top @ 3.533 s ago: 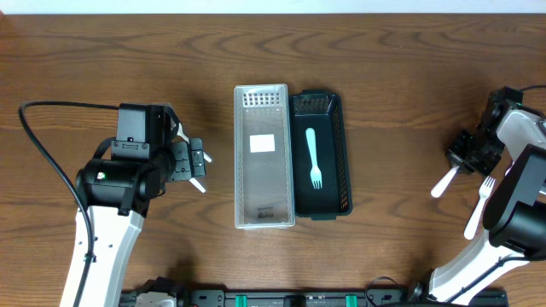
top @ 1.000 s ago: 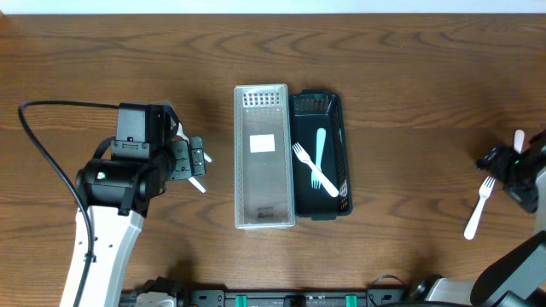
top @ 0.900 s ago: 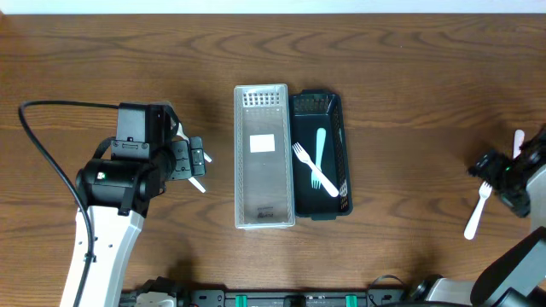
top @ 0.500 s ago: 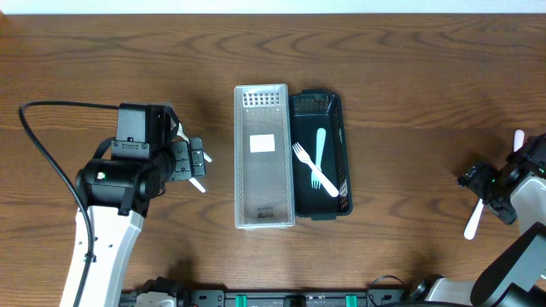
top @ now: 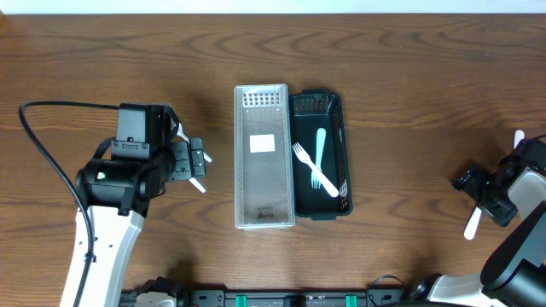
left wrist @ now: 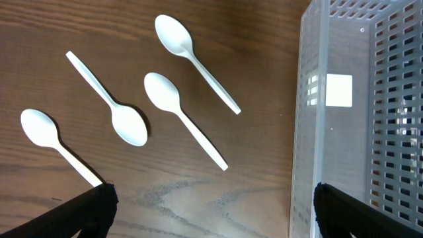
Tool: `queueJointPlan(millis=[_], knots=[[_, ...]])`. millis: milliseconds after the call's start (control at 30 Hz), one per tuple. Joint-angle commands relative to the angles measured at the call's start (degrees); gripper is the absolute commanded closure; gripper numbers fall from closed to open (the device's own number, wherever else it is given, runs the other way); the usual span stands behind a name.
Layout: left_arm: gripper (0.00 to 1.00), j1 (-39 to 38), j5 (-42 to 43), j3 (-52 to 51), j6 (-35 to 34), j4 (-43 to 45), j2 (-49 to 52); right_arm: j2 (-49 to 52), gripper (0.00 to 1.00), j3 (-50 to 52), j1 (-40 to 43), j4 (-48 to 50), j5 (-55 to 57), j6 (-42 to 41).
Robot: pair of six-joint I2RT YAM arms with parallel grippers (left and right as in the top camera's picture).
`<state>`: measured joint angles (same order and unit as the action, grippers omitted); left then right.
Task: Pack container
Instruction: 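Grasp the second white fork with the right gripper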
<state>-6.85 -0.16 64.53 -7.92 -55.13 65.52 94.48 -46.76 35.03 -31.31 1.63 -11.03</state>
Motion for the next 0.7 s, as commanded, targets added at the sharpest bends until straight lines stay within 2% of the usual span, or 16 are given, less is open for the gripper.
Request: queueJointPlan(millis=[0, 67, 200, 333, 667], knots=[[0.04, 0.20, 0.11, 0.13, -0.28, -0.04, -0.02, 1.44, 0.06, 0.44, 0.22, 0.35, -0.59, -0.13], [0.03, 0.20, 0.11, 0.13, -0.28, -0.02, -0.02, 1.44, 0.12, 0.44, 0.20, 0.37, -0.61, -0.35], [0.04, 0.20, 0.11, 0.13, -0.28, -0.02, -0.02, 1.44, 0.39, 0.44, 0.20, 0.31, -0.61, -2.12], [0.04, 0.20, 0.11, 0.13, -0.28, -0.02, -0.02, 1.44, 0.61, 0.44, 0.20, 0.33, -0.79, -2.29], [0.03, 0.20, 0.11, 0.13, -0.28, -0.04, -0.02, 1.44, 0.86, 0.44, 0.20, 1.40, -4.07, -4.28]])
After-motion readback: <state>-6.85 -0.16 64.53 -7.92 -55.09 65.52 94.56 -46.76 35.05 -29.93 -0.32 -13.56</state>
